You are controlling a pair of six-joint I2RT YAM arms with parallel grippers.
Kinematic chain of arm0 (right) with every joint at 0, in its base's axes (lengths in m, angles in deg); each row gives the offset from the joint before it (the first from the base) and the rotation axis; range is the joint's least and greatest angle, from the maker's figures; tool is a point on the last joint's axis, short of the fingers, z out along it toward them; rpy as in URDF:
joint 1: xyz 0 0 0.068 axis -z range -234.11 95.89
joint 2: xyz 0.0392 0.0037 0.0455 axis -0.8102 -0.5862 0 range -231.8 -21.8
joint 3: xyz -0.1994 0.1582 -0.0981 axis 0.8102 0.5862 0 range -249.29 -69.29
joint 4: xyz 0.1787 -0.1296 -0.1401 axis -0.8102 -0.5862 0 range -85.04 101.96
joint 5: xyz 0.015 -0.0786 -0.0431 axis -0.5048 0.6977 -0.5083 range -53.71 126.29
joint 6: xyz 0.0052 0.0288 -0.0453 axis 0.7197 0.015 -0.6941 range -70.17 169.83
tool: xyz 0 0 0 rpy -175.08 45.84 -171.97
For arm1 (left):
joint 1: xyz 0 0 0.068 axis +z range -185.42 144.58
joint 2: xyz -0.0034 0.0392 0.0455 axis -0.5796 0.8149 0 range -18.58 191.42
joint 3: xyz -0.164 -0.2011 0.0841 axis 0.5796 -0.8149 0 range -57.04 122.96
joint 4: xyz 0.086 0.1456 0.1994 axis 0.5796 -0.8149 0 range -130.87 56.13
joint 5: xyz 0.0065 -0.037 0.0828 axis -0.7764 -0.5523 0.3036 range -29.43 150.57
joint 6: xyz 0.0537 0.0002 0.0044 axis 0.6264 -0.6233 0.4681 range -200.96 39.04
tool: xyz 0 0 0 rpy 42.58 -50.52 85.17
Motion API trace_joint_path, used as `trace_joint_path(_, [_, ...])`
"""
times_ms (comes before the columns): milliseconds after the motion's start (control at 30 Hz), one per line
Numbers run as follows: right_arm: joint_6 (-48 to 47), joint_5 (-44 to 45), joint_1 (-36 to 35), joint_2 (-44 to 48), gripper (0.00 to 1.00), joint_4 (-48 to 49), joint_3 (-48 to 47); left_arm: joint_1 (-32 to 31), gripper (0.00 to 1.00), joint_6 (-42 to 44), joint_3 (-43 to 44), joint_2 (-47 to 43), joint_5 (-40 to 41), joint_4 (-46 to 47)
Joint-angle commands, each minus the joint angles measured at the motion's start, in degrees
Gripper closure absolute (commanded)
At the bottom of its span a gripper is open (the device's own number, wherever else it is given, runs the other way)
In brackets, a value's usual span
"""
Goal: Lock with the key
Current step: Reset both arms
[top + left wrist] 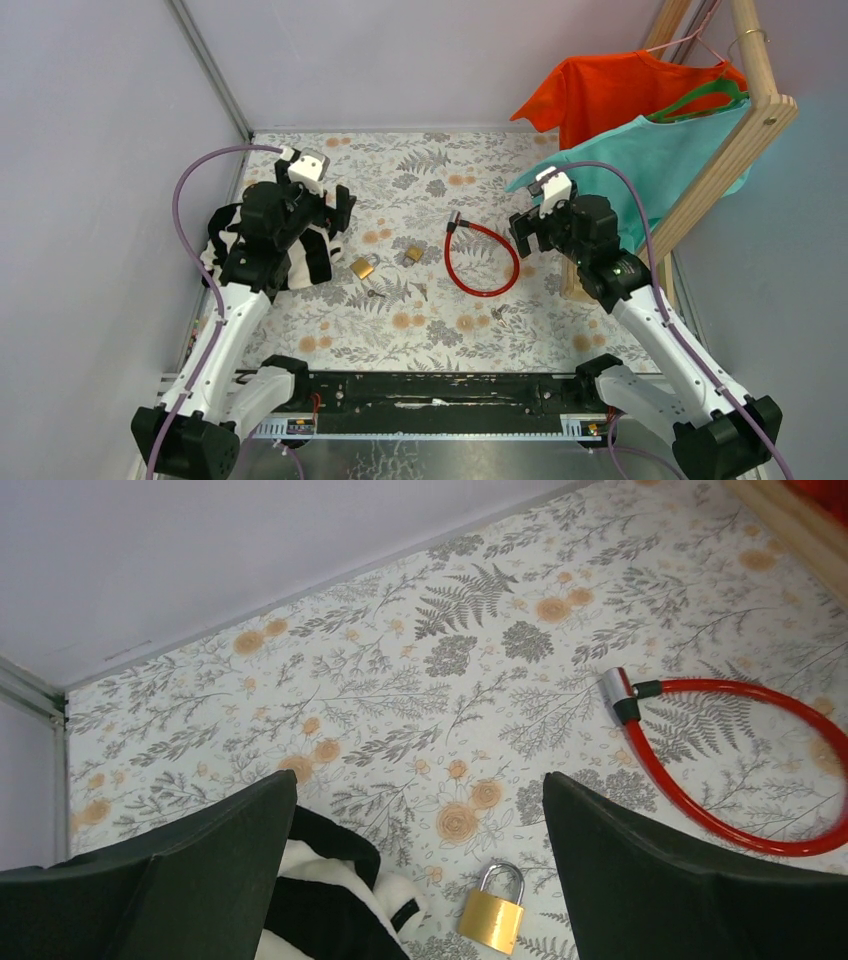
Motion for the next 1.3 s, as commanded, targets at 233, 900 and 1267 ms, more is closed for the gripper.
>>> trace_joint_path(233, [-1.07, -0.43, 3.14, 4.41, 0.01, 2.28, 0.08, 1.64, 0.00, -2.15, -4.30, -4.47, -5.49, 6.56])
trace_joint_path(900, [-2.12, -0.20, 3.97, 6.44, 0.01, 2.62, 1.08, 3.45, 0.00, -3.21, -5.40, -7.06, -11.05, 4.70])
trace_joint_path(1267, [-2.71, -1.18, 3.93, 6.76, 0.01, 2.40, 1.41, 3.65, 0.00, -2.79, -5.53, -7.00, -11.19, 4.48])
